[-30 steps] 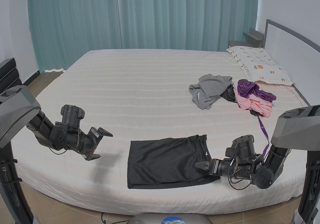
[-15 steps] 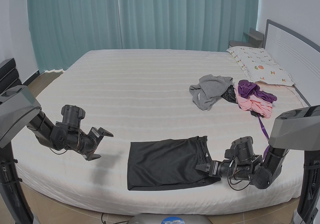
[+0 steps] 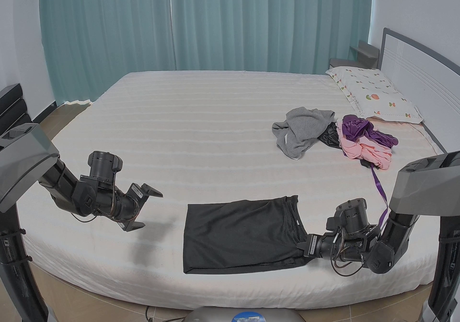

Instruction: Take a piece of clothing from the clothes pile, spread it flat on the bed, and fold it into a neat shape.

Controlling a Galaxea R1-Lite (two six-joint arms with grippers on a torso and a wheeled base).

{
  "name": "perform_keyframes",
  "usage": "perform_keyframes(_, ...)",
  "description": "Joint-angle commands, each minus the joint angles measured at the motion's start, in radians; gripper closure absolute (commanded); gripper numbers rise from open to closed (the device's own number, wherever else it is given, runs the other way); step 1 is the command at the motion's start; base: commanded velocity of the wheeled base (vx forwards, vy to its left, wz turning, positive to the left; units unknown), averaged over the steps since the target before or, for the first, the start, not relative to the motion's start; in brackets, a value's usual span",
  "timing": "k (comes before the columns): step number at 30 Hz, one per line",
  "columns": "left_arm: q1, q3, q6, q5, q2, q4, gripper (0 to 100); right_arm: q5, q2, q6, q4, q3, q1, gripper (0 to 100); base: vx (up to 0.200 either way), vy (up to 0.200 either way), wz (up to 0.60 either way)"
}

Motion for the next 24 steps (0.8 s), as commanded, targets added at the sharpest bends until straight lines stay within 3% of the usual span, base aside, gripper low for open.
perform_keyframes(1, 0.0, 0.0, 0.0, 0.001, 0.004, 0.0, 0, 0.001, -0.026, -0.001, 0.002, 0.021, -0.009, 100, 0.0, 0.0, 0.0)
perform_keyframes(15, 0.0, 0.0, 0.001, 0.002, 0.006, 0.001, 0, 0.0, -0.042, -0.056, -0.004, 0.089, -0.048, 100, 0.0, 0.0, 0.0)
perform_keyframes(16, 0.0, 0.0, 0.001, 0.002, 0.006, 0.001, 0, 0.0, -0.042, -0.056, -0.004, 0.089, -0.048, 0, 0.0, 0.0, 0.0)
perform_keyframes(24, 0.0, -0.002, 0.0, 0.002, 0.006, 0.001, 0, 0.004, -0.074, -0.067, -0.016, 0.08, -0.061, 0, 0.0, 0.0, 0.0)
